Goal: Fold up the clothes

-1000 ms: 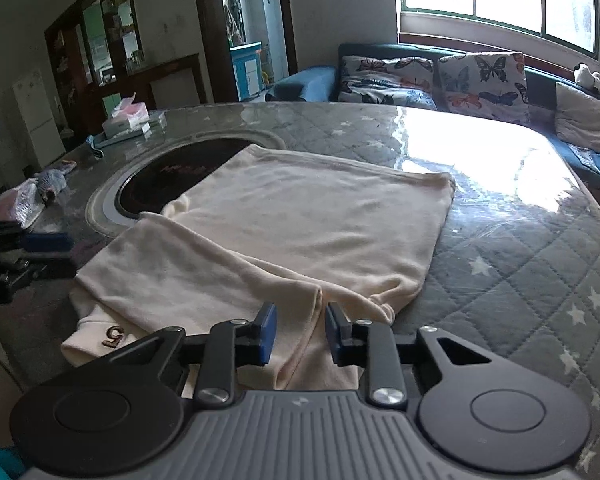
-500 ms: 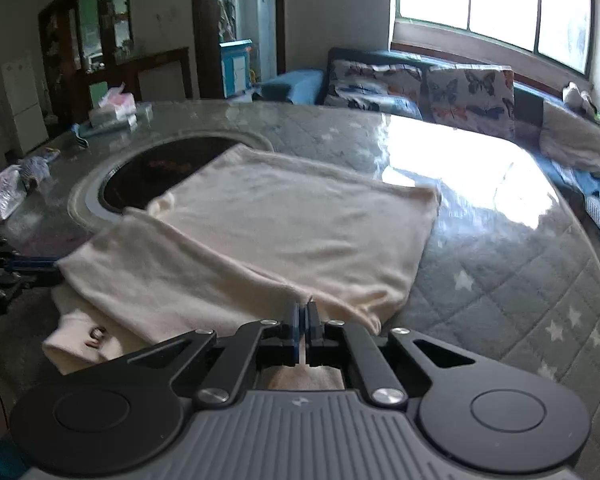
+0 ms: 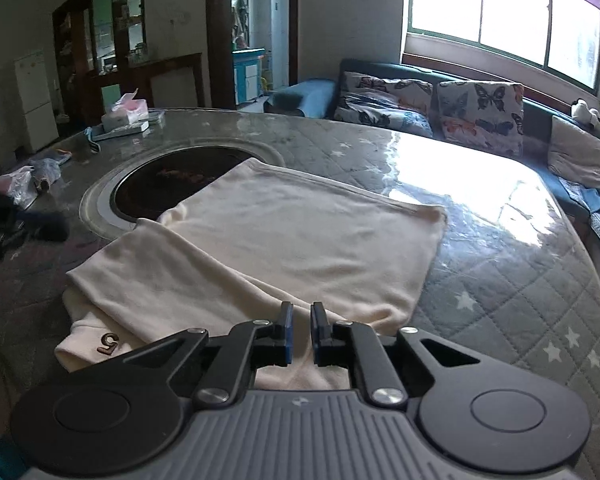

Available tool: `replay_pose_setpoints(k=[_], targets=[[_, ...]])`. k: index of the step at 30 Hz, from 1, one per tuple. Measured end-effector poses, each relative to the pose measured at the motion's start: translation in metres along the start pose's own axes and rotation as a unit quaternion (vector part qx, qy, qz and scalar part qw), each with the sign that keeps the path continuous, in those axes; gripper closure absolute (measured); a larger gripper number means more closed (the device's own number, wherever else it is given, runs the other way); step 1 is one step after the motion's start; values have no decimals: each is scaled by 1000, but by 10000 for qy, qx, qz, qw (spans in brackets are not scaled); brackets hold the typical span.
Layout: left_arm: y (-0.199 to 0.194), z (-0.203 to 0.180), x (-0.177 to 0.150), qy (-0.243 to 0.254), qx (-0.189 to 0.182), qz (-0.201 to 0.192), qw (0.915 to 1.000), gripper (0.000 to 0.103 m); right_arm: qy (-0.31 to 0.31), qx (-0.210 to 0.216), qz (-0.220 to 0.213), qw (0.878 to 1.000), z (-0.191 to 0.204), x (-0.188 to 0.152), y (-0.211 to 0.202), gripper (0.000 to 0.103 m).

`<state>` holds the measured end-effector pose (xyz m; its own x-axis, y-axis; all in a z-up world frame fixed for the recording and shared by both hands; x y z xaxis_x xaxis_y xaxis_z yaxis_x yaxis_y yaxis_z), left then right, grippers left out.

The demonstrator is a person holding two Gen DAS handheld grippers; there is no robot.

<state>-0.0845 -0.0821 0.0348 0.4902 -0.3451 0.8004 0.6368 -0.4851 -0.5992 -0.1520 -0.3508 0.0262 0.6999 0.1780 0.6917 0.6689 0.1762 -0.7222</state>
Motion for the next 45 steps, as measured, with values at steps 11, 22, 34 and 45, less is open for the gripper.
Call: replay_pose_setpoints(k=[11, 22, 34, 45], targets=[[71, 3, 4, -195, -86, 519, 9984, 93, -4, 96, 259, 9996, -1, -9, 23, 94], [66, 13, -1, -385, -125, 491, 9980, 90, -187, 313, 272, 9990, 7, -18, 1, 91], [70, 21, 1, -526, -90, 522, 9972, 84, -214, 321, 173, 9991, 7, -8, 8, 87], [15, -14, -17, 576, -258, 325, 9975, 71, -447, 391, 327, 9977, 16, -18, 0, 85]])
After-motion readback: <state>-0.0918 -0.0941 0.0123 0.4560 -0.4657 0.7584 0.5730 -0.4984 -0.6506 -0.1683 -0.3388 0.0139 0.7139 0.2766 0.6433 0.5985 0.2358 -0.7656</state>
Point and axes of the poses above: each gripper's, at about its wrist camera, not at the fingertips, and y roughly the way its jaws point, z to its left, x to its top, the point moved 6 cm from there along y, roughly the way its jaws point, and after that the axes turned 6 degrees about z, right-handed, at the moved point
